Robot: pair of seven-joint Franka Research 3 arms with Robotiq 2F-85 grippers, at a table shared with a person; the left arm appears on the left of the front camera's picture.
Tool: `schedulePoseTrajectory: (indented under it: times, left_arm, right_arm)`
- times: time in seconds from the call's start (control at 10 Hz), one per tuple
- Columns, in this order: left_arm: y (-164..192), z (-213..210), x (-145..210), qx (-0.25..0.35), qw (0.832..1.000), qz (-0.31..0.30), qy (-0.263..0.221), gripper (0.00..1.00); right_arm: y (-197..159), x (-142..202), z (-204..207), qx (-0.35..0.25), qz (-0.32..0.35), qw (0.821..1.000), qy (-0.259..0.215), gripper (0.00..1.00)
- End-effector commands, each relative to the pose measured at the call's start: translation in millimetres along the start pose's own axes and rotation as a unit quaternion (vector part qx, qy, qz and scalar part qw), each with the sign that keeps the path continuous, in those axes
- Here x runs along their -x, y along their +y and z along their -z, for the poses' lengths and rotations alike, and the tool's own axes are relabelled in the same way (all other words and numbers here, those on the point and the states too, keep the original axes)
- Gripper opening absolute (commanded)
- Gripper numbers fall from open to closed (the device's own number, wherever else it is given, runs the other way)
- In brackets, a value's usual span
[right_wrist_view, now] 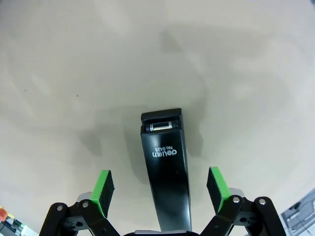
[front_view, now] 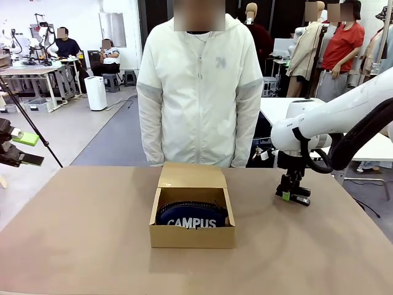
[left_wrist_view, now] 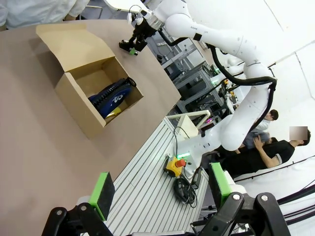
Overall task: Pack the items into the box.
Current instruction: Pick up the item indicated by the person and place it inside the Mailer Box.
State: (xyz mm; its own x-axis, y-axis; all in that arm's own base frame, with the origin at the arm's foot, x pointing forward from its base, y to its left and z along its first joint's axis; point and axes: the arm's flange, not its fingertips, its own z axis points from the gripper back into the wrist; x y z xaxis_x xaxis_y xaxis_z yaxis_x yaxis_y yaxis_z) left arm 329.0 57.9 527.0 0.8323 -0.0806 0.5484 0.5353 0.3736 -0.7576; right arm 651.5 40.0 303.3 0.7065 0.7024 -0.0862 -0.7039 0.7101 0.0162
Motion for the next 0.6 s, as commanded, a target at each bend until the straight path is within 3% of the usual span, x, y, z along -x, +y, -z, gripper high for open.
schedulePoseTrajectory:
  times: [0.0,0.1,0.2,0.3,0.5]
  left_arm:
    - [0.7,-2.6,1.6,0.003,1.0,0.009,0.004,1.0]
    - [0.7,-2.6,1.6,0.003,1.0,0.009,0.004,1.0]
    - [0.7,-2.6,1.6,0.003,1.0,0.009,0.004,1.0]
    - [0.7,-2.6,1.6,0.003,1.0,0.009,0.004,1.0]
    - [0.7,-2.6,1.6,0.003,1.0,0.009,0.004,1.0]
  right_arm:
    - [-10.0,-3.8,0.6,-0.009,-0.033,0.999,0.006,1.0]
    - [-9.0,-3.6,0.6,-0.017,-0.037,0.999,0.0,1.0]
    - [-8.2,-2.7,1.3,-0.026,-0.04,0.999,0.0,0.44]
    - [-7.5,-2.7,3.1,-0.029,-0.037,0.999,0.005,0.0]
    - [-8.5,-3.7,3.6,-0.033,-0.033,0.999,0.011,0.0]
